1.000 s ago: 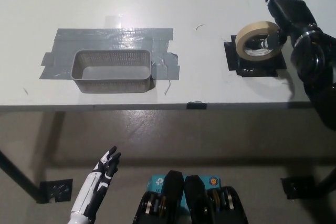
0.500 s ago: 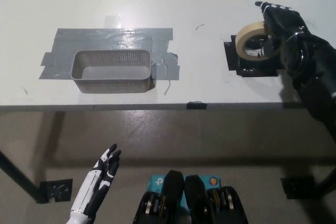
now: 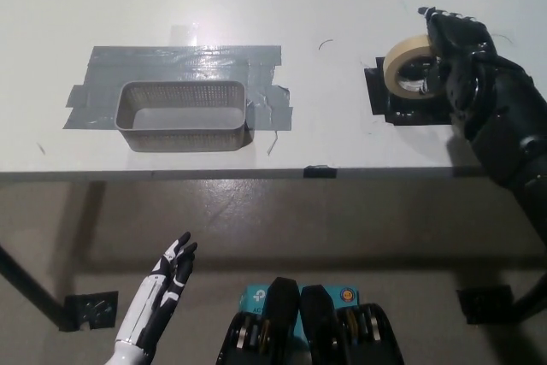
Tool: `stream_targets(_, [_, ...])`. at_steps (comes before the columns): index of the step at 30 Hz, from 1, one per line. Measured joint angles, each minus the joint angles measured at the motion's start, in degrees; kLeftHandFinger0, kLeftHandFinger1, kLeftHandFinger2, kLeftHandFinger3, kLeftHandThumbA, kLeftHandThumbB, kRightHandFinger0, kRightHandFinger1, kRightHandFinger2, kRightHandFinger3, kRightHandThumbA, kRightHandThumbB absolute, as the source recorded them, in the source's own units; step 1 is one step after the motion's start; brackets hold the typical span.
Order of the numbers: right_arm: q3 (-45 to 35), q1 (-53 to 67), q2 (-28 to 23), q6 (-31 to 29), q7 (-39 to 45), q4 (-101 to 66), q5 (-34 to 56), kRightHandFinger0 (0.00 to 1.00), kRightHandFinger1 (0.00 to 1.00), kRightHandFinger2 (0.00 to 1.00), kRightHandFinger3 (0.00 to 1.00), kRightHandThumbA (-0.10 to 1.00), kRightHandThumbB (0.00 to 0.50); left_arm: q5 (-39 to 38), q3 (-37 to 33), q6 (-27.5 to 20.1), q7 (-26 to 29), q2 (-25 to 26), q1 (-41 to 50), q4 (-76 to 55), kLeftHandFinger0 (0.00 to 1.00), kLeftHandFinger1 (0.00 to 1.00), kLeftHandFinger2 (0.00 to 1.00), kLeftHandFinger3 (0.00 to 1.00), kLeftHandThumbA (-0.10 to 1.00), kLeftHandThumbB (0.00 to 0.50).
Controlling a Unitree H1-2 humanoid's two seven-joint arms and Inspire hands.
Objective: The robot picks the tape placed on the black area with right hand and places it in the small grey container.
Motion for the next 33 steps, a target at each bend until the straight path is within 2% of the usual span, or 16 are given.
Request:
stream_targets(7, [-0.6,0.0,1.5,-2.8,-5.8,2.7,0.3,1.0,1.0,0.98,1.0,0.95,0.43,0.0,0.0,0.4,0.0,0.1,-0.1,-0.1,1.0,1.0,1.0,1.0,0.84,0.172])
stream_targets(8, [-1.0,0.0,1.6,-3.5,-6.7,3.2,0.5,1.0,0.87,0.79,0.88,0.91,0.419,0.0,0.0,0.4,0.0,0.1,-0.1,-0.1,1.0,1.0,1.0,1.0,0.81,0.172])
stream_targets(9, [-1.3,0.0,1.7,-4.4,-7.8,3.8,0.8,0.64,0.59,0.6,0.76,0.84,0.369,0.0,0.0,0.4,-0.1,0.1,-0.1,-0.2,1.0,1.0,1.0,1.0,0.81,0.174])
stream_targets(11, [-1.8,-0.1,1.9,-5.7,-9.7,5.1,1.3,0.32,0.36,0.44,0.66,0.37,0.2,-0.1,0.0,0.5,-0.1,0.1,-0.1,-0.2,1.0,1.0,1.0,1.0,0.81,0.185])
stream_targets(12, [-1.9,-0.1,2.1,-6.7,-10.8,6.6,1.6,0.29,0.33,0.42,0.65,0.32,0.194,-0.1,0.0,0.5,-0.1,0.1,-0.1,-0.2,1.0,1.0,1.0,1.0,0.81,0.186])
stream_targets(13, [-1.9,-0.1,2.1,-7.3,-11.7,7.6,1.8,0.0,0.04,0.15,0.34,-0.1,0.236,-0.1,0.0,0.5,-0.1,0.1,-0.1,-0.2,1.0,1.0,1.0,1.0,0.82,0.182])
stream_targets(14, [-1.9,-0.1,2.2,-7.9,-12.4,8.5,1.9,0.0,0.05,0.19,0.27,-0.1,0.261,-0.1,0.0,0.6,-0.1,0.2,-0.1,-0.3,1.0,1.0,1.0,1.0,0.83,0.181])
stream_targets(16, [-1.9,-0.1,2.3,-9.1,-14.6,10.5,2.1,0.01,0.22,0.55,0.46,-0.1,0.28,0.0,0.0,0.6,-0.2,0.2,-0.1,-0.3,1.0,1.0,1.0,1.0,0.83,0.186])
stream_targets(17, [-1.9,-0.2,2.3,-9.7,-15.5,11.3,2.2,0.0,0.29,0.65,0.53,-0.1,0.303,0.0,0.0,0.6,-0.2,0.3,0.0,-0.3,1.0,1.0,1.0,1.0,0.84,0.183])
stream_targets(19, [-1.8,-0.3,2.3,-10.5,-16.9,13.0,2.4,0.03,0.39,0.74,0.59,-0.1,0.299,0.0,0.0,0.6,-0.2,0.4,0.1,-0.3,1.0,1.0,1.0,1.0,0.85,0.172])
stream_targets(20, [-1.8,-0.3,2.3,-10.7,-17.4,13.5,2.4,0.02,0.4,0.72,0.51,-0.1,0.295,0.0,0.0,0.6,-0.2,0.4,0.1,-0.3,1.0,1.0,1.0,1.0,0.87,0.171])
stream_targets(23, [-1.2,-0.5,2.2,-11.6,-19.2,15.4,2.5,0.13,0.47,0.72,0.5,-0.1,0.284,-0.1,0.0,0.6,-0.3,0.7,0.1,-0.3,1.0,1.0,1.0,1.0,0.87,0.158])
stream_targets(25, [-0.7,-0.6,2.1,-12.2,-20.2,16.1,2.5,0.0,0.4,0.72,0.55,-0.1,0.261,-0.1,0.0,0.6,-0.7,1.0,0.1,-0.3,1.0,1.0,1.0,1.0,0.89,0.166])
stream_targets(27, [-0.5,-0.7,2.1,-12.7,-20.7,16.4,2.6,0.06,0.48,0.8,0.58,-0.1,0.271,-0.1,0.0,0.6,-0.8,1.1,0.1,-0.3,1.0,1.0,1.0,1.0,0.9,0.172])
stream_targets(29, [-0.2,-0.7,2.1,-13.0,-21.0,16.4,2.6,0.02,0.46,0.77,0.47,-0.1,0.273,-0.1,0.0,0.6,-0.8,1.2,0.1,-0.3,1.0,1.0,1.0,1.0,0.91,0.168])
stream_targets(33, [-0.2,-0.7,2.2,-13.4,-21.1,16.2,2.7,0.04,0.45,0.72,0.41,-0.1,0.251,-0.1,0.0,0.6,-0.8,1.2,0.0,-0.3,1.0,1.0,1.0,1.0,0.92,0.15])
